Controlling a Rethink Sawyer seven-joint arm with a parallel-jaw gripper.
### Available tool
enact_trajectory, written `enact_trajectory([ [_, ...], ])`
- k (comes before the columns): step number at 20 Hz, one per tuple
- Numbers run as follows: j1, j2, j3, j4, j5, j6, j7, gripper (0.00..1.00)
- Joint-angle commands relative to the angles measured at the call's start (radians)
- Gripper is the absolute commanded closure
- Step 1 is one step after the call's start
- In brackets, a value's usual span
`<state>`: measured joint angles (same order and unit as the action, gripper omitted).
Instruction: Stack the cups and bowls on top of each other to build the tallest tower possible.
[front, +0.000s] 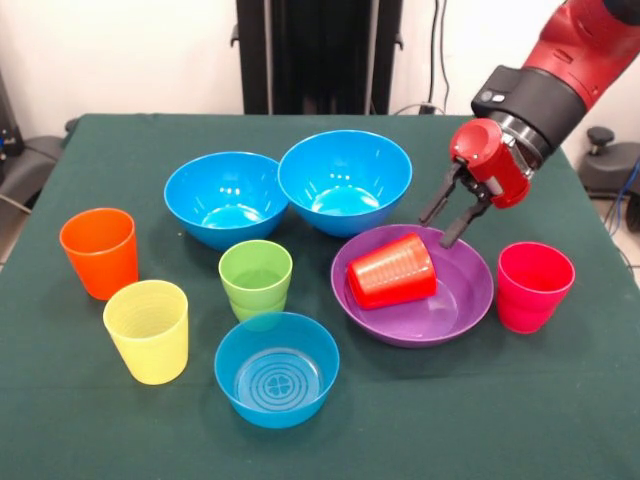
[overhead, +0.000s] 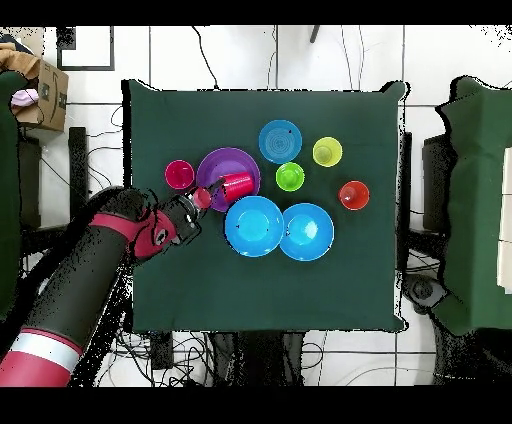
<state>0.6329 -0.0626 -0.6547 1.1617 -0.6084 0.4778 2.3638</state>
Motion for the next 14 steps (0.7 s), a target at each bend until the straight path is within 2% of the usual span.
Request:
enact_trajectory([
  [1,0.037,0.133,0.004,0.022,0.025,-0.123,0.316,0.00],
  [7,0.048,0.168,-0.020,0.012,0.040,-0.141,0.329,0.00],
  [14,0.045,0.150,-0.022,0.024,0.050,-0.143,0.316,0.00],
])
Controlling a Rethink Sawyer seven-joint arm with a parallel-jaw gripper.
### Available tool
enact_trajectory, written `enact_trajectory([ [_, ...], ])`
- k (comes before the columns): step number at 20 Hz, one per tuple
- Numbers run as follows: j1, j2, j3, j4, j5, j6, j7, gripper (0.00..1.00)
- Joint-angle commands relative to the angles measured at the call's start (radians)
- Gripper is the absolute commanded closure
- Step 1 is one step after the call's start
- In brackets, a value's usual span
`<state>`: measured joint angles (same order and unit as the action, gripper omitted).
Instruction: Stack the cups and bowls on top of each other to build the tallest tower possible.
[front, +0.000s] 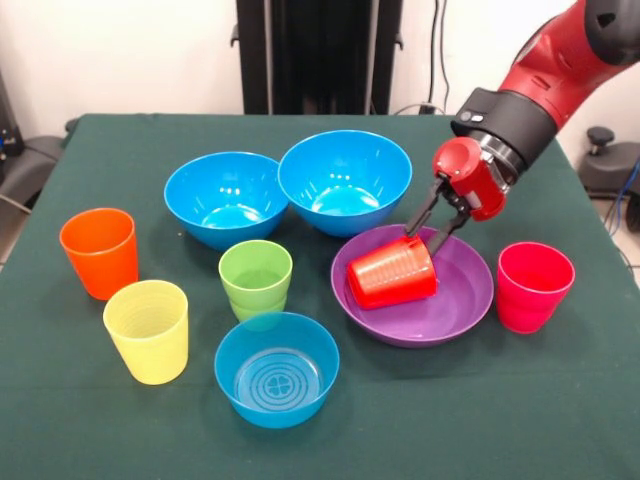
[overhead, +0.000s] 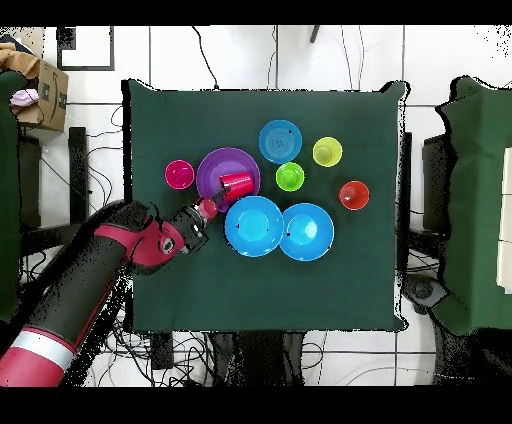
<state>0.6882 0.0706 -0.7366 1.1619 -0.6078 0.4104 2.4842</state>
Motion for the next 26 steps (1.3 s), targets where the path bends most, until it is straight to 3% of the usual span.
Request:
enact_trajectory([
  [1,-0.016,0.013,0.062,0.022,0.049,-0.075,0.189,0.00],
  [26,-0.079,-0.032,0.084,0.025,0.041,-0.113,0.134,0.00],
])
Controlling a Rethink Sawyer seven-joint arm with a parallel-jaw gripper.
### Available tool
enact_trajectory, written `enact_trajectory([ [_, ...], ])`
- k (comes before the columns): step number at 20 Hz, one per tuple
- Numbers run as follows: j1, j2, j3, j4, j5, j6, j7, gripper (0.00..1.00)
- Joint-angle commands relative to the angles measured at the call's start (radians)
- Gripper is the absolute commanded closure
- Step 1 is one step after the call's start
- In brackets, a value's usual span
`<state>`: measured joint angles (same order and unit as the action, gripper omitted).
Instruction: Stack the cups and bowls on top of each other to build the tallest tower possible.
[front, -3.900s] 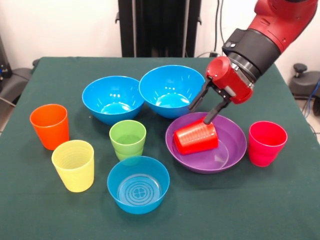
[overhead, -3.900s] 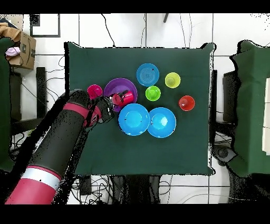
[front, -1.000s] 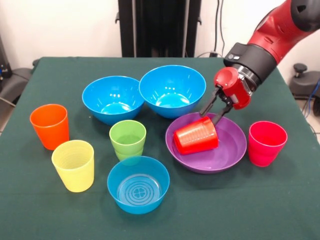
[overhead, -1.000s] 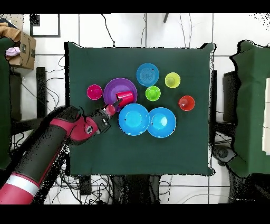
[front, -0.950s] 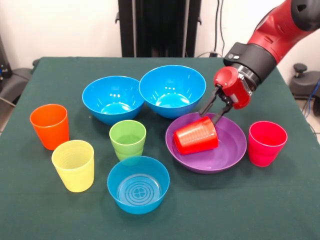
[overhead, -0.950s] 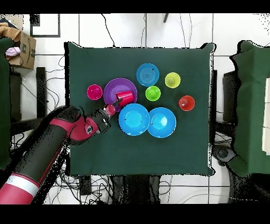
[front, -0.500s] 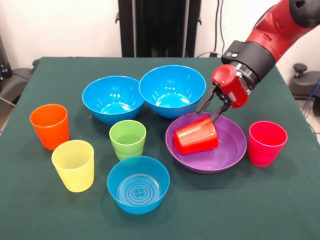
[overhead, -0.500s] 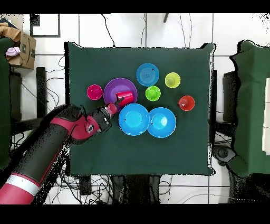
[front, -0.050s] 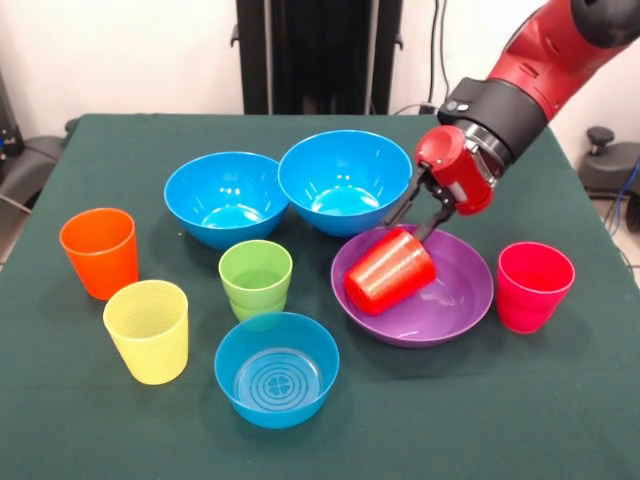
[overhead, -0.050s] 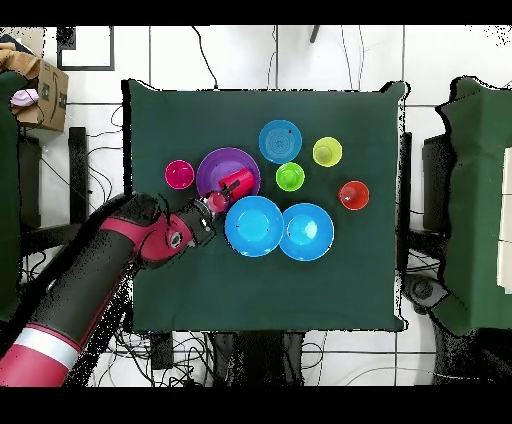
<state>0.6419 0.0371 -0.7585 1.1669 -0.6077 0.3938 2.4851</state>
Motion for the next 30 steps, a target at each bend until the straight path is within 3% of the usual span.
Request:
enact_trajectory([
  [1,-0.034,0.000,0.106,0.020,0.040,-0.096,0.131,0.00],
  [8,-0.036,0.000,0.105,0.024,0.051,-0.096,0.147,0.00],
  [9,-0.035,0.001,0.104,0.024,0.052,-0.095,0.151,1.00],
  [22,-0.046,-0.010,0.118,0.031,0.063,-0.097,0.152,1.00],
  [25,-0.086,-0.060,0.182,0.059,0.070,-0.142,0.105,1.00],
  [30,-0.163,-0.184,0.318,0.142,0.086,-0.119,-0.012,1.00],
])
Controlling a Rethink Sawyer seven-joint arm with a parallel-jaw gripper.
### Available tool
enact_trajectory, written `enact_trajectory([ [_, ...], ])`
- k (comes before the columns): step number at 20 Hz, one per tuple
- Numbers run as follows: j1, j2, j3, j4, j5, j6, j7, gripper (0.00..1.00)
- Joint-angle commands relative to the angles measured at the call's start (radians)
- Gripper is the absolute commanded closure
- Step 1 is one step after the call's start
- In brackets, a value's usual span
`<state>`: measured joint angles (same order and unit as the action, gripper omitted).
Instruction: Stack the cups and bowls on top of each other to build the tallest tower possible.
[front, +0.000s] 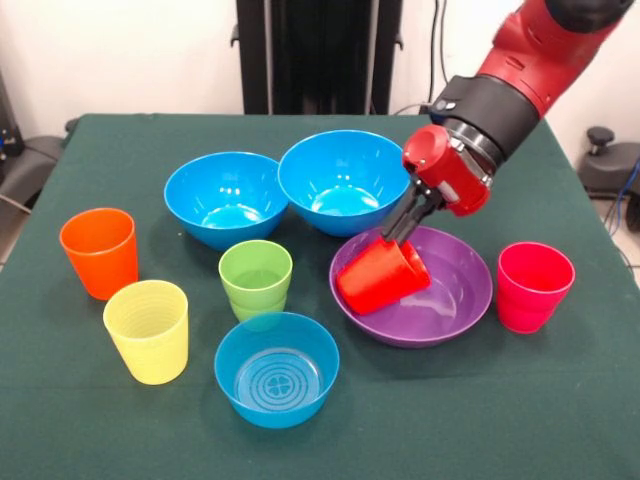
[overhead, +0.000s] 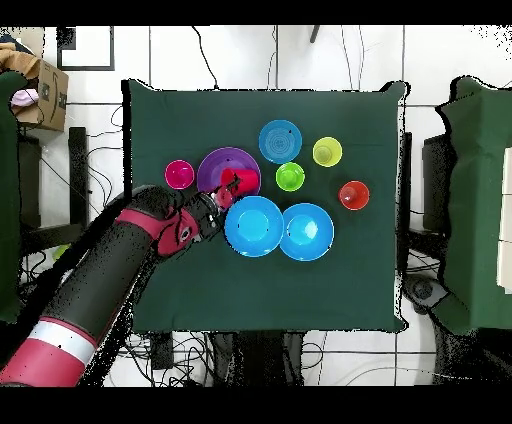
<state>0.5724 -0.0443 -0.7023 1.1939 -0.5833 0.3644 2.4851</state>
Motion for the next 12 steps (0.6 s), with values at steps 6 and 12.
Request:
enact_trajectory([
  [6,-0.244,-0.234,0.463,0.203,0.053,-0.078,-0.124,1.00],
  [12,-0.400,-0.324,0.650,0.282,0.035,-0.030,-0.214,1.00],
])
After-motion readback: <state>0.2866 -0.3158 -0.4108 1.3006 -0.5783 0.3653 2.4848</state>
